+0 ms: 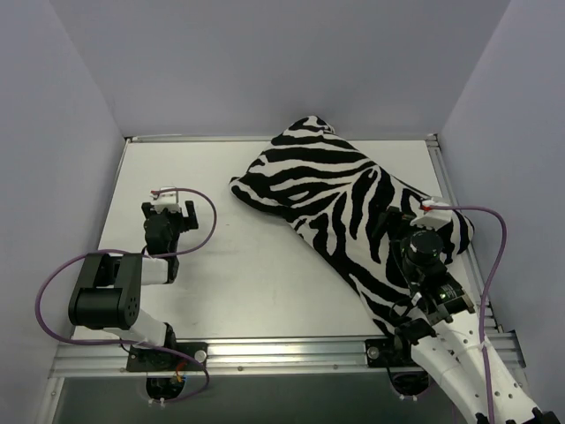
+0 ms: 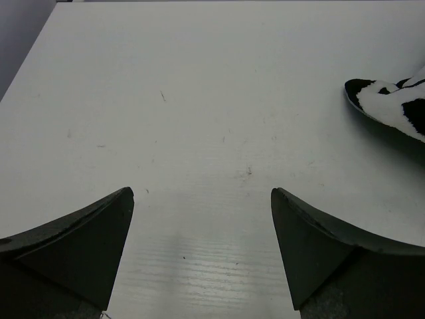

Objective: Remove the pillowcase from the pillow

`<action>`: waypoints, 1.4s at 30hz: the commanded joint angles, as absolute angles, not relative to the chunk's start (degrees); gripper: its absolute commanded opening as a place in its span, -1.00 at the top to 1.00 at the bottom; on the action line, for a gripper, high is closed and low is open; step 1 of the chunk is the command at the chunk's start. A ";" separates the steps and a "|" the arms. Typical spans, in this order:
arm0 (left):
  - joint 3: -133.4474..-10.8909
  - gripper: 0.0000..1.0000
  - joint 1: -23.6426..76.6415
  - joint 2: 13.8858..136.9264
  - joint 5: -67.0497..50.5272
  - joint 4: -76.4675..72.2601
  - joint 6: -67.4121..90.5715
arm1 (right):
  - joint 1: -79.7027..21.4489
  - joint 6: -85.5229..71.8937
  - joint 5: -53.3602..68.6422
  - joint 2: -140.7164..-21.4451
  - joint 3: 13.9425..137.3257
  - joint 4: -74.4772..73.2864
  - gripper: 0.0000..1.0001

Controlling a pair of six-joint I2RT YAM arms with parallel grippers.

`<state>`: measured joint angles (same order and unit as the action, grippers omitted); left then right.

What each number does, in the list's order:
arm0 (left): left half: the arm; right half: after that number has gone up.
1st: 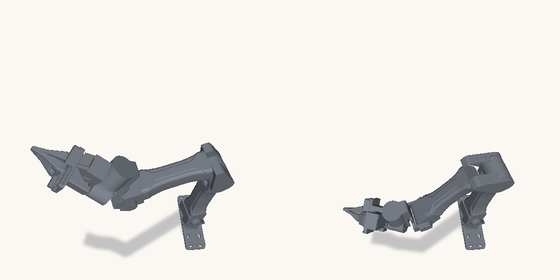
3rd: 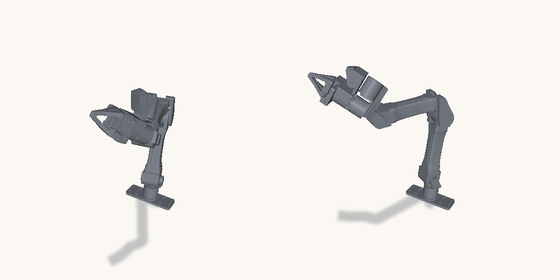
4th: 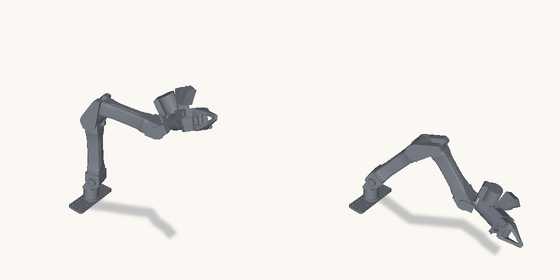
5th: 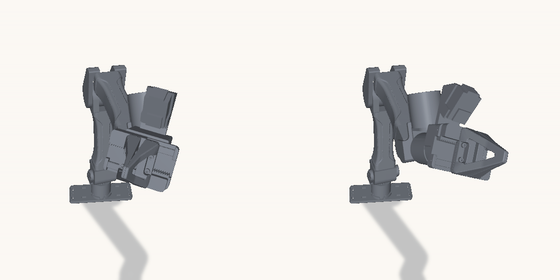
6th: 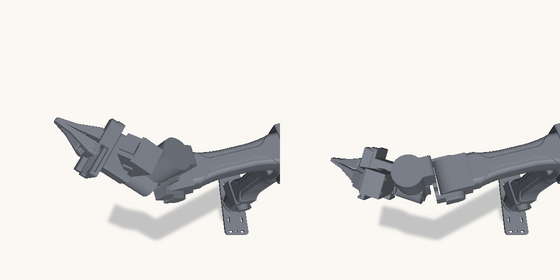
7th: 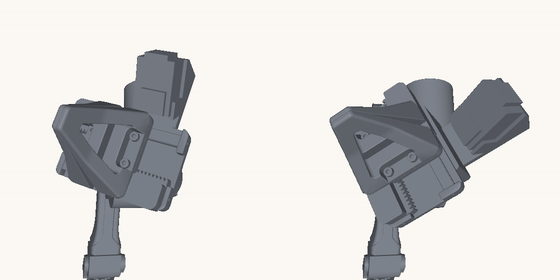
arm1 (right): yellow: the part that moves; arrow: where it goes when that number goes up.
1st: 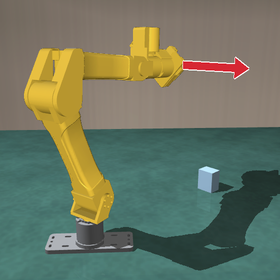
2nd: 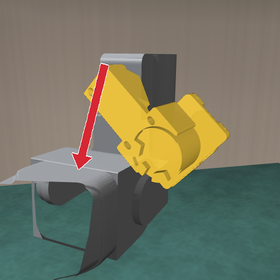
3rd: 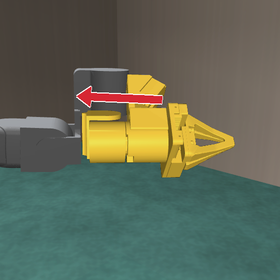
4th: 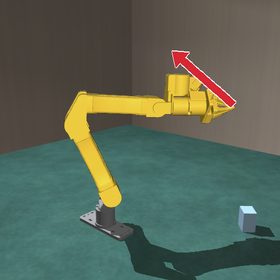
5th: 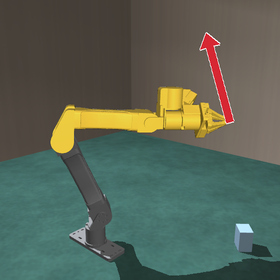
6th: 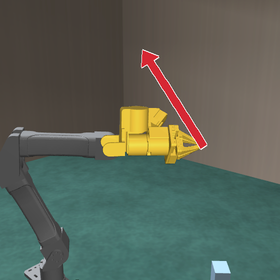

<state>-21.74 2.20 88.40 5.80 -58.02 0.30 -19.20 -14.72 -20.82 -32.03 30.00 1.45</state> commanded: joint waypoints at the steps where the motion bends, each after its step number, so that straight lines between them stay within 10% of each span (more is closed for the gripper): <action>1: -22.85 -0.88 2.02 87.89 5.80 -59.77 0.09 | -19.51 -15.64 -23.90 -32.34 31.46 2.56 -0.99; 13: -24.59 -0.88 0.27 85.01 -2.78 -57.06 -1.74 | -19.51 -26.37 -20.04 -47.18 50.42 -11.05 -0.99; 26: -64.68 -0.91 -3.07 76.91 -21.79 26.26 -12.56 | -21.00 -24.52 -8.53 -70.12 54.05 -15.30 -0.83; 30: -69.94 -0.88 -3.86 72.69 -22.33 37.16 -14.68 | -27.22 -21.01 -5.73 -83.97 59.74 -13.71 0.00; 33: -73.55 -0.88 -4.57 71.55 -23.90 44.80 -15.64 | -32.76 -17.76 -0.88 -93.56 73.09 -15.90 0.97; 42: -82.43 -0.88 -9.84 67.33 -31.72 57.56 -19.25 | -46.32 -18.70 12.20 -99.41 108.19 -16.29 1.00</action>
<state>-77.76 -8.45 69.69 -27.20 51.29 -17.06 -44.62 -16.47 -0.23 -104.77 100.86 -21.58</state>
